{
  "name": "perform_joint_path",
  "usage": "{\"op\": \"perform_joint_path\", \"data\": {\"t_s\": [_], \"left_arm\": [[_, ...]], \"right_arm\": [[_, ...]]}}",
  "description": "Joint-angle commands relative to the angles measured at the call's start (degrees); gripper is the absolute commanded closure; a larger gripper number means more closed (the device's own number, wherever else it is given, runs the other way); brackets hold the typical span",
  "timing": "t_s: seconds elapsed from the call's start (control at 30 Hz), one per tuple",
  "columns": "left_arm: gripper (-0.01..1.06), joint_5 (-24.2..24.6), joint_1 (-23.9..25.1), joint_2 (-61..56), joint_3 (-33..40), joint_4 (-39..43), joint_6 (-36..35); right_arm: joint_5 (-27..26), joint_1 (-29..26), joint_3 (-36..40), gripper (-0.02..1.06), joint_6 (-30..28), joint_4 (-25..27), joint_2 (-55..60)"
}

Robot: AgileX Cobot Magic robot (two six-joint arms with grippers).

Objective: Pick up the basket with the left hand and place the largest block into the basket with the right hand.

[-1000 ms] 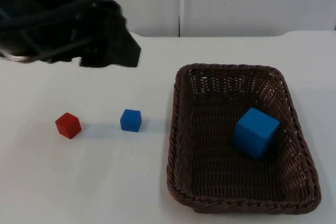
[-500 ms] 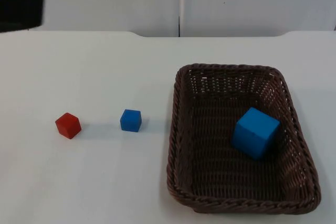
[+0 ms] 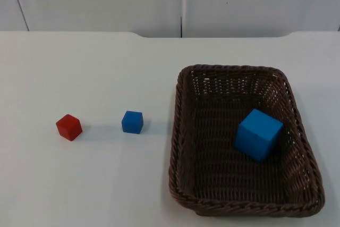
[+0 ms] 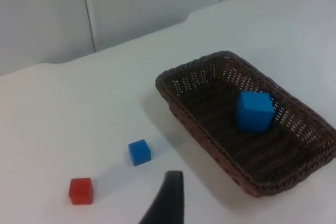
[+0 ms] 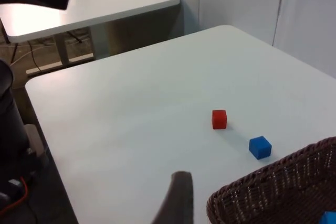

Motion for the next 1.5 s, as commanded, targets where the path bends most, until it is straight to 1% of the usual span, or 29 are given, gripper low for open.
{"op": "perform_joint_path", "data": {"t_s": [0.0, 0.17, 0.33, 0.47, 0.5, 0.57, 0.6, 0.67, 0.73, 0.83, 0.93, 0.97, 1.03, 1.17, 1.3, 1.47], "left_arm": [[0.22, 2.18, -0.24, -1.95, 0.32, 0.64, 0.5], [0.22, 7.66, -0.24, -9.01, 0.32, 1.37, 0.5], [0.22, 9.34, -0.24, -14.52, 0.32, 1.5, 0.39], [0.22, 11.1, -0.24, -15.09, 0.32, 1.89, 0.25], [0.22, 11.98, -0.24, -15.09, 0.44, 1.89, -0.14], [0.22, 12.12, -0.12, -15.09, 2.14, 1.9, -0.24], [0.22, 12.12, -0.12, -15.09, 2.14, 1.9, -0.24], [0.22, 12.12, -0.13, -15.09, 5.03, 2.16, -0.24], [0.22, 14.03, -0.13, -15.09, 6.24, 2.94, -1.38], [0.22, 14.04, -0.13, -15.09, 6.37, 3.1, -2.23], [0.22, 14.04, -0.13, -15.09, 6.37, 3.1, -2.34], [0.22, 14.04, -0.13, -15.09, 6.37, 3.1, -2.34], [0.22, 14.04, -0.13, -15.09, 6.37, 3.1, -2.34], [0.22, 14.04, -0.13, -15.09, 6.37, 3.33, -2.34], [0.22, 14.04, -0.13, -15.09, 6.37, 3.33, -2.34], [0.22, 14.04, -0.13, -15.09, 6.37, 3.33, -2.34]], "right_arm": [[0.43, -0.04, 0.61, 0.32, 0.2, -0.19, -1.46], [4.02, -0.04, 0.61, 0.32, 0.2, -0.19, -4.32], [5.64, -0.04, 0.61, 0.32, 0.2, -0.09, -7.19], [6.04, -0.04, 0.61, 0.32, 0.2, -0.09, -9.95], [6.7, -0.04, 0.61, 0.32, 0.2, -0.09, -10.97], [8.94, -0.04, 0.61, 0.32, 0.2, -0.3, -12.94], [8.94, -0.04, 0.61, 0.32, 0.2, -0.3, -12.94], [10.94, -0.04, 0.61, 0.32, 0.2, -0.3, -14.81], [12.48, -0.04, 0.61, 0.32, 0.2, -0.3, -16.92], [13.55, -0.04, 0.61, 0.32, 0.2, -0.3, -18.94], [16.37, -0.04, 0.61, 0.32, 0.2, -0.3, -19.51], [16.37, -0.04, 0.61, 0.32, 0.2, -0.3, -19.51], [19.87, -0.04, 0.88, 0.32, 0.7, -0.3, -19.51], [19.88, -0.04, 1.0, 0.32, 1.65, -0.89, -19.51], [20.18, -0.04, 0.85, 0.32, 4.49, -3.36, -19.51], [20.71, -0.04, 0.78, 0.32, 4.5, -4.41, -19.51]]}}
